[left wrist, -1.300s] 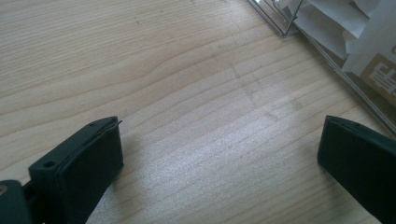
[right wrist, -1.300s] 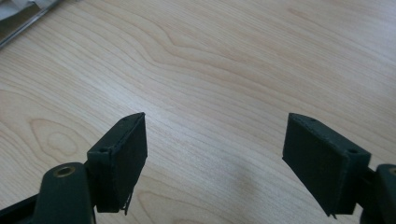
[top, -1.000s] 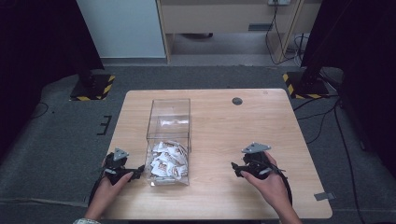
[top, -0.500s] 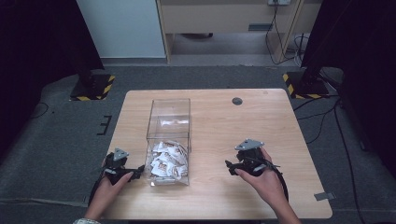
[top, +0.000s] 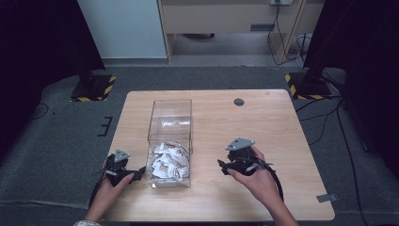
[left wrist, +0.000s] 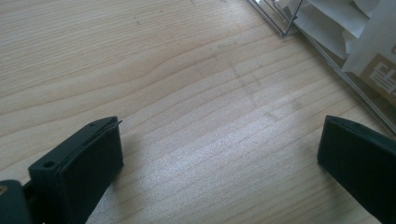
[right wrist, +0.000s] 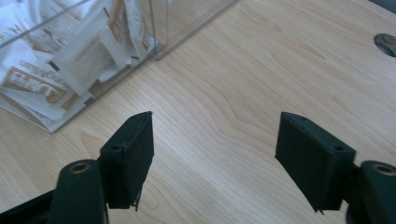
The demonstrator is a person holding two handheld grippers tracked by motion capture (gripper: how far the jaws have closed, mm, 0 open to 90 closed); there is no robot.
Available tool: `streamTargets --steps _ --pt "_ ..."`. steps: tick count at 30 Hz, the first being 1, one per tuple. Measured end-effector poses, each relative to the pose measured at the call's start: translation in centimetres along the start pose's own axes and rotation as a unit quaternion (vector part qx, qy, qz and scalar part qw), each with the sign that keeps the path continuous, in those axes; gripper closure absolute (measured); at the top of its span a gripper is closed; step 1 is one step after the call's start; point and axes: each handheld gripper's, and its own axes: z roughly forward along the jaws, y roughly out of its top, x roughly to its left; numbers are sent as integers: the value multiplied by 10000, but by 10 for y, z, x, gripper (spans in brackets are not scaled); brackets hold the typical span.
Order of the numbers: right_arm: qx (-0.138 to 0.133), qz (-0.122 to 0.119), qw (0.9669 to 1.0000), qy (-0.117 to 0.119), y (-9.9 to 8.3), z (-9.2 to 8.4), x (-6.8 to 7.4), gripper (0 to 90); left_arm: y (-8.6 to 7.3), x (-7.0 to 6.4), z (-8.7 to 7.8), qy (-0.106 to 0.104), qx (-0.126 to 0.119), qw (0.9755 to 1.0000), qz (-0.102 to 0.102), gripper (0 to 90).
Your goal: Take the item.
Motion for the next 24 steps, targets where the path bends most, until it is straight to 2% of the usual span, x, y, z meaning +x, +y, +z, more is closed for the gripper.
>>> streamTargets --steps 2,5,12,18,24 --pt "-66 -158 9998 45 6 0 5 339 0 0 0 0 0 10000 1 0" --pt "-71 -227 9997 100 12 1 9 339 0 0 0 -1 0 10000 0 0" --pt "-137 -200 9993 284 25 3 15 293 0 0 0 -1 0 10000 0 0" --pt "-137 -345 9989 271 38 4 22 322 0 0 0 6 6 10000 -1 0" --pt "-216 -467 9982 318 52 5 31 397 0 0 0 6 10 10000 0 0"
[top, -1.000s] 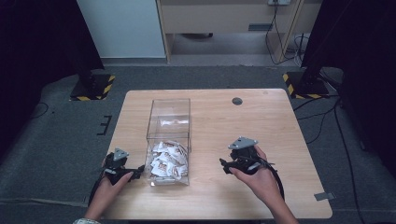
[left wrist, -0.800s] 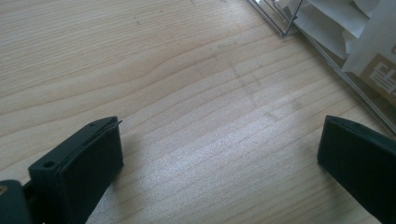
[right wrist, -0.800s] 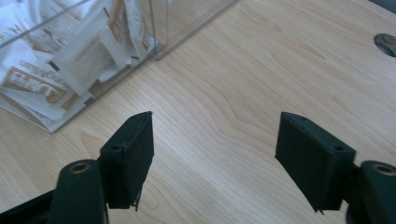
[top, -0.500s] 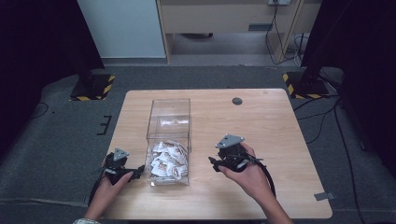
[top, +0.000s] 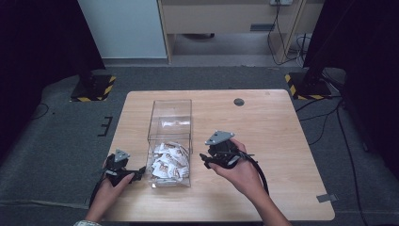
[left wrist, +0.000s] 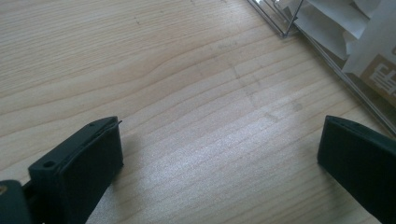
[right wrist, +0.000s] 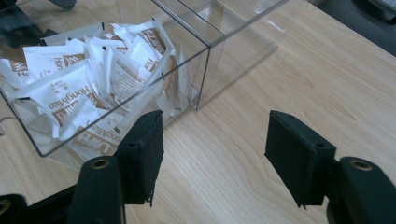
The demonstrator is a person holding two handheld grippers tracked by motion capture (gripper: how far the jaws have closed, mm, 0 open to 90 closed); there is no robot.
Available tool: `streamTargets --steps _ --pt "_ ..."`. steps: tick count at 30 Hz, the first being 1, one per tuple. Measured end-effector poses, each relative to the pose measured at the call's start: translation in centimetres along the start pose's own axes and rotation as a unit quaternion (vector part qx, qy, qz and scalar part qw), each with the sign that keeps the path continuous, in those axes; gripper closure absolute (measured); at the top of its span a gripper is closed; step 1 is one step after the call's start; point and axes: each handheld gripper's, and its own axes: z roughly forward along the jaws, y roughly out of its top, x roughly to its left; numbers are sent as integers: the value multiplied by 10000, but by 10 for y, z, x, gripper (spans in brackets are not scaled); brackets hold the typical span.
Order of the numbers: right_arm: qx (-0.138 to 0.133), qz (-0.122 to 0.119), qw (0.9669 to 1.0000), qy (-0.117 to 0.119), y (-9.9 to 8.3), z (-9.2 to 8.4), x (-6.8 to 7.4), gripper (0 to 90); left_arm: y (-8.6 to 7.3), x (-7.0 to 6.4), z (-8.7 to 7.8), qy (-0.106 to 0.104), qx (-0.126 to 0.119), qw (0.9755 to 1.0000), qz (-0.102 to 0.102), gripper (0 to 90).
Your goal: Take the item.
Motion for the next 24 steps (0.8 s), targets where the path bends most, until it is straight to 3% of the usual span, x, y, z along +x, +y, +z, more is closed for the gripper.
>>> streamTargets --steps 12,24 --pt "-87 -112 9997 197 16 5 7 499 0 0 0 0 -1 10000 -1 0" --pt "-149 -238 9989 365 31 23 22 565 0 0 0 0 -1 10000 0 0"
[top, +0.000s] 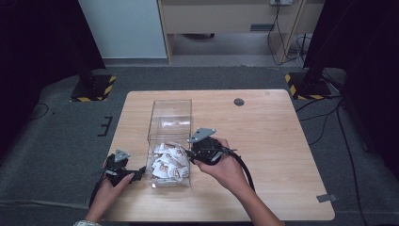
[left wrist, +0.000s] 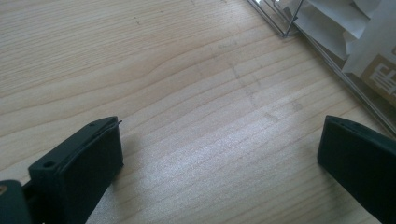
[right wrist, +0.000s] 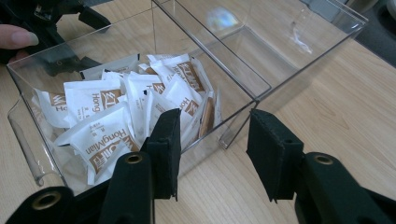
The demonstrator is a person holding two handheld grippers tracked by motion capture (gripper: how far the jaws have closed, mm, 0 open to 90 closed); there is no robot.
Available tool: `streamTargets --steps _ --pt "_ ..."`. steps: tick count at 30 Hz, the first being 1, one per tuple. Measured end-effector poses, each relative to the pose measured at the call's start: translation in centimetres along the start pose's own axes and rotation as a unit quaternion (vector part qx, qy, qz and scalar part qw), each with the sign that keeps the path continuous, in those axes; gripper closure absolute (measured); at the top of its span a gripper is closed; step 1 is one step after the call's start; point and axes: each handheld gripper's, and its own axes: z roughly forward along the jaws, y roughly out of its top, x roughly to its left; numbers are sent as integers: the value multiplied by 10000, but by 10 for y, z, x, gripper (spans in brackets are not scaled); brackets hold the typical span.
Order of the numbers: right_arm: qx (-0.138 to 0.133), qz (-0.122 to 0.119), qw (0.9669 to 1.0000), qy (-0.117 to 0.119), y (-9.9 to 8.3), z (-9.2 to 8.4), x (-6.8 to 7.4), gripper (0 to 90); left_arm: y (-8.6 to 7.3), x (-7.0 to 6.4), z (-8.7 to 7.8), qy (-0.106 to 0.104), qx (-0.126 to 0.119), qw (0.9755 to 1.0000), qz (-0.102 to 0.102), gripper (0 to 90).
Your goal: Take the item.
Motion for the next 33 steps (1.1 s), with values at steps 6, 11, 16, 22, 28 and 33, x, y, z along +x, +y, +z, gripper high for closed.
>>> streamTargets --steps 6,11,16,22,28,33 --pt "1 -40 10000 64 4 7 4 596 0 0 0 -3 0 10000 4 0" --pt "35 -91 9999 140 4 14 9 624 0 0 0 -4 -1 10000 7 0" --pt "59 -128 9997 207 7 19 15 649 0 0 0 -6 -1 10000 6 0" --pt "142 -203 9993 288 9 25 20 663 0 0 0 -6 0 10000 6 0" --pt "176 -205 9991 322 10 31 23 659 0 0 0 -12 -1 10000 10 0" --pt "213 -218 9989 348 9 36 26 660 0 0 0 -12 -1 10000 10 0"
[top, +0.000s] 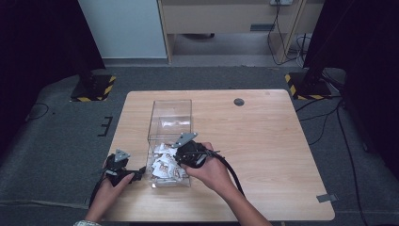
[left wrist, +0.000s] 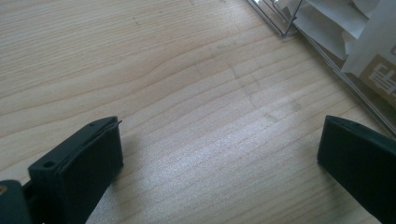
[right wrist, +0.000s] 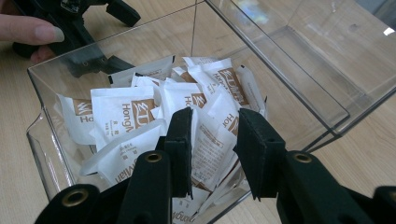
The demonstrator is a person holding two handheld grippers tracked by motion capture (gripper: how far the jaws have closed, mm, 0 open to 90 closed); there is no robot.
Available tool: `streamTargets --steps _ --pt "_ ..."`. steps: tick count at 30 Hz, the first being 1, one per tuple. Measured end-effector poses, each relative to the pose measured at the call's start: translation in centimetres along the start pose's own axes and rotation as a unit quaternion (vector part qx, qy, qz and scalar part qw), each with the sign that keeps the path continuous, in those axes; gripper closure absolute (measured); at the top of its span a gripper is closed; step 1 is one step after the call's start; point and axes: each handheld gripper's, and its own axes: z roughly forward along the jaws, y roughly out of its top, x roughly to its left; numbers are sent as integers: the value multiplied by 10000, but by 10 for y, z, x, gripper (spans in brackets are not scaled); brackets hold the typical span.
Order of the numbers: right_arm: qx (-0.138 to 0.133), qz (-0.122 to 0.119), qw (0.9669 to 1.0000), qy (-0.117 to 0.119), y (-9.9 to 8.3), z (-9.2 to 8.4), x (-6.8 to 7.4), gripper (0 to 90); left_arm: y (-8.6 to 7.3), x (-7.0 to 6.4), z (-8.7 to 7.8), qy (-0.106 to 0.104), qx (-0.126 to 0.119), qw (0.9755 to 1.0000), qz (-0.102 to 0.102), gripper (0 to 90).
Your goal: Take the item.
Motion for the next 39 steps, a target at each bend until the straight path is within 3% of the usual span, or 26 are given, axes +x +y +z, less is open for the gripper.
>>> streamTargets --steps 6,39 --pt "26 -85 10000 13 -1 5 3 664 0 0 0 0 1 10000 1 0" --pt "240 33 9997 102 -6 25 5 690 0 0 0 -1 1 10000 3 0"
